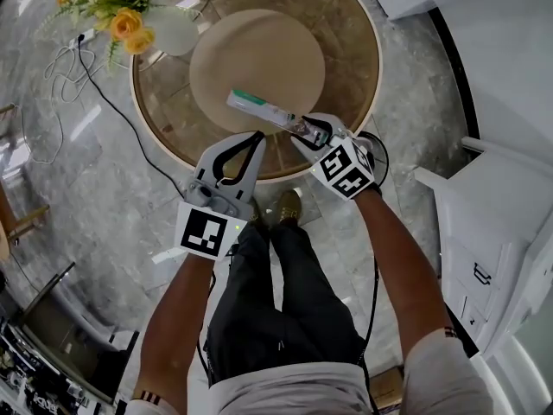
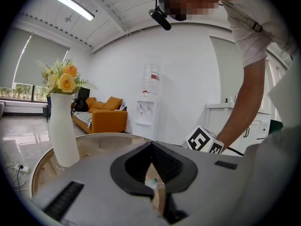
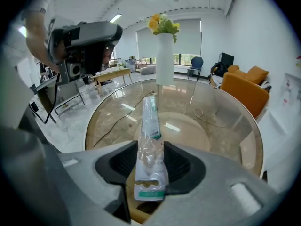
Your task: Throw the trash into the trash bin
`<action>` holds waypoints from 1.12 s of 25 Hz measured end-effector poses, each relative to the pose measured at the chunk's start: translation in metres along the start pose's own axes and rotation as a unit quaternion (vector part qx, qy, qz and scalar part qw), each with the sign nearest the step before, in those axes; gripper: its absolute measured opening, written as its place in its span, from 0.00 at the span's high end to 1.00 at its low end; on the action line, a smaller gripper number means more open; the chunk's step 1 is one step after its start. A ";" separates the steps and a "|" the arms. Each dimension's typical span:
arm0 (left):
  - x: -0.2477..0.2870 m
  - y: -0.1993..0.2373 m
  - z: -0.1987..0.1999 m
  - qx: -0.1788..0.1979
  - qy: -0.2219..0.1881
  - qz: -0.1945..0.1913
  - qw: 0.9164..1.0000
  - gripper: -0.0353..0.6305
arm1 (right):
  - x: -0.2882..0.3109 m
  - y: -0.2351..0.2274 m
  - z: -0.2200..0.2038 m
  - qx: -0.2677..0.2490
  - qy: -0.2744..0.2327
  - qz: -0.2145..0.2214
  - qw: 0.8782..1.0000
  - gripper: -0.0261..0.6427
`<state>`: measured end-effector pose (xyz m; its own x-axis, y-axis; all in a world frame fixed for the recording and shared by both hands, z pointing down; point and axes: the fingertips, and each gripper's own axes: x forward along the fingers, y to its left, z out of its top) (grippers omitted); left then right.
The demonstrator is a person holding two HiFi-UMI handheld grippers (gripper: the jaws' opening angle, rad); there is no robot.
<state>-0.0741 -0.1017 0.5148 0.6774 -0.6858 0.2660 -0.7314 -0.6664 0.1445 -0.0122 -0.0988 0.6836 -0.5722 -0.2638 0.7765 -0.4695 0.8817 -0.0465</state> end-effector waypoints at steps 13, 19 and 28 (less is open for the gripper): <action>-0.004 -0.008 -0.005 -0.004 0.005 -0.007 1.000 0.95 | -0.011 0.006 0.003 -0.005 -0.021 -0.019 1.000 0.83; -0.005 -0.017 -0.002 0.007 0.004 -0.019 1.000 0.95 | -0.024 0.011 0.005 -0.001 -0.034 -0.034 0.999 0.83; 0.002 -0.040 0.014 0.013 -0.009 -0.042 0.999 0.95 | -0.069 0.015 0.010 0.026 -0.069 -0.078 0.994 0.83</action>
<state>-0.0426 -0.0804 0.4960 0.7373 -0.6329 0.2361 -0.6704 -0.7287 0.1400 0.0136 -0.0718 0.6231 -0.5753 -0.4499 0.6831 -0.5915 0.8057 0.0325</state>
